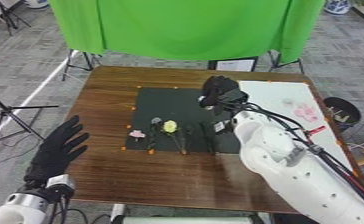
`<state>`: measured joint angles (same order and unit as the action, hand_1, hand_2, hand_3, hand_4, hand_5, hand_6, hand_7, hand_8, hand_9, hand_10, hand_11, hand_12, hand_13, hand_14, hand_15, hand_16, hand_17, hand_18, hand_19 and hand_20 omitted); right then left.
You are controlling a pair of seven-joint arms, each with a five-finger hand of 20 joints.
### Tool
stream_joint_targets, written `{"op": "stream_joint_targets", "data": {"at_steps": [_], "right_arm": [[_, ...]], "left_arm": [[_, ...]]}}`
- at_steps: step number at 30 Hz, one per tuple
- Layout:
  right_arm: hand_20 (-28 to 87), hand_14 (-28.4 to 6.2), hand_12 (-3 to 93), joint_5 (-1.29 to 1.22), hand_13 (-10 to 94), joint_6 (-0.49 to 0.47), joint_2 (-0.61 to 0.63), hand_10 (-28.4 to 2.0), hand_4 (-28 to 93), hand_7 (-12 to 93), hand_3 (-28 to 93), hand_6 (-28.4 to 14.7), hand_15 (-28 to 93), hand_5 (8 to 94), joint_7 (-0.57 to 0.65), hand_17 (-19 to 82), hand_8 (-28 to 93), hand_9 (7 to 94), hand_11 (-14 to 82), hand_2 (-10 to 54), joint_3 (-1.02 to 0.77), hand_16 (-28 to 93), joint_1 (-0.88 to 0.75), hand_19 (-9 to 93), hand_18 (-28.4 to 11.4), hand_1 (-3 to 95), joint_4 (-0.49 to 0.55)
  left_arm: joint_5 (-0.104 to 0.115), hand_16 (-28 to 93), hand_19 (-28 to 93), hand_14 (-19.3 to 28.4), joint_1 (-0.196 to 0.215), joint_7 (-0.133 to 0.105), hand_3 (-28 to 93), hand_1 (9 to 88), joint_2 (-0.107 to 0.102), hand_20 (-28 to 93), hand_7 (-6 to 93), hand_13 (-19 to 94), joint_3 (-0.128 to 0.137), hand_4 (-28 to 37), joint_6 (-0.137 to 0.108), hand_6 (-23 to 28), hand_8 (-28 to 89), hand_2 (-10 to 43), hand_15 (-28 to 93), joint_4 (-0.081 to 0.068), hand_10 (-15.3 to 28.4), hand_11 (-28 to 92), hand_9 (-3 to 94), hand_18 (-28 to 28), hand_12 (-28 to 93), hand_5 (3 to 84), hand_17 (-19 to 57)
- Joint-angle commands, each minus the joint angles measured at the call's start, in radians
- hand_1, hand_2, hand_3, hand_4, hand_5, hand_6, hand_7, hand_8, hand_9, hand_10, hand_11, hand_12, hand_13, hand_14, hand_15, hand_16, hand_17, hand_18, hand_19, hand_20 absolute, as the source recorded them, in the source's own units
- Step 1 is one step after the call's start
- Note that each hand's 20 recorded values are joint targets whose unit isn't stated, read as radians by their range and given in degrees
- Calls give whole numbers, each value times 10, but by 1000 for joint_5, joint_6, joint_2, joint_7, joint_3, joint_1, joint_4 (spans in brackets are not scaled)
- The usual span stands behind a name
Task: Arrange flowers
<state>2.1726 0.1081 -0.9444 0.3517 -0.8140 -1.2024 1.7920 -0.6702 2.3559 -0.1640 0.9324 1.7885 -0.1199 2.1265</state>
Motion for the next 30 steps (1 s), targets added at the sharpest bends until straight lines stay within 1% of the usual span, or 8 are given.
{"op": "stream_joint_targets", "data": {"at_steps": [1,7,15,17,20,25,28,30], "right_arm": [[536,-37,466,43,801,-44,-62,-47,-281,411,847,22,625,740,-2,382,-2,918,114,-95,59,325,-12,902,-199,489,-83],[536,-35,465,72,799,-24,-98,-48,-282,409,846,21,626,739,6,382,-2,916,114,-95,81,325,-9,903,-200,489,-113],[536,-35,466,91,795,-6,-123,-51,-282,410,821,21,627,735,-6,380,0,910,115,-95,96,326,-3,903,-199,478,-122],[537,-34,430,96,791,-4,-123,-56,-282,407,796,18,628,728,-3,376,3,888,162,-95,96,328,-1,902,-199,453,-121],[543,-38,399,110,772,-7,-122,-62,-283,407,783,12,635,709,-10,365,-1,860,200,-95,98,328,3,896,-197,432,-129],[550,-39,369,113,754,-5,-114,-69,-283,403,769,8,643,690,-9,354,4,825,240,-95,91,327,-2,889,-195,404,-132],[556,-43,320,110,741,-8,-109,-74,-283,380,789,12,650,677,-9,347,7,796,289,-95,80,326,-8,884,-196,364,-124],[564,-46,274,98,727,-19,-109,-80,-283,369,817,17,659,668,-18,338,-46,778,324,-95,65,326,-14,877,-198,327,-113]], "left_arm": [[-4,41,354,136,16,5,694,256,5,106,172,138,7,-250,0,30,-90,-8,242,2,104,143,175,213,203,236,-140],[-5,41,354,136,8,10,697,255,5,106,173,138,3,-249,4,29,-90,-10,244,-1,104,142,175,213,203,236,-140],[-3,41,354,136,3,5,696,257,4,106,172,138,-2,-252,3,30,-90,-9,243,-4,103,144,175,213,203,236,-140],[-4,41,354,136,-2,4,696,257,3,106,172,138,-3,-252,5,30,-90,-9,243,-7,103,144,175,213,203,236,-140],[-3,41,354,136,0,4,695,257,4,106,172,138,-3,-251,4,30,-90,-9,243,-6,103,144,175,213,203,236,-141],[-4,41,354,136,0,2,696,256,4,106,172,138,-2,-252,4,30,-90,-10,243,-6,104,144,175,213,203,236,-140],[-4,42,354,136,3,1,696,256,4,106,171,138,0,-251,4,30,-90,-10,243,-6,104,144,175,213,203,236,-140],[-4,41,354,136,1,4,696,256,4,106,171,138,1,-250,5,30,-90,-10,242,-6,104,144,175,213,203,236,-140]]}}
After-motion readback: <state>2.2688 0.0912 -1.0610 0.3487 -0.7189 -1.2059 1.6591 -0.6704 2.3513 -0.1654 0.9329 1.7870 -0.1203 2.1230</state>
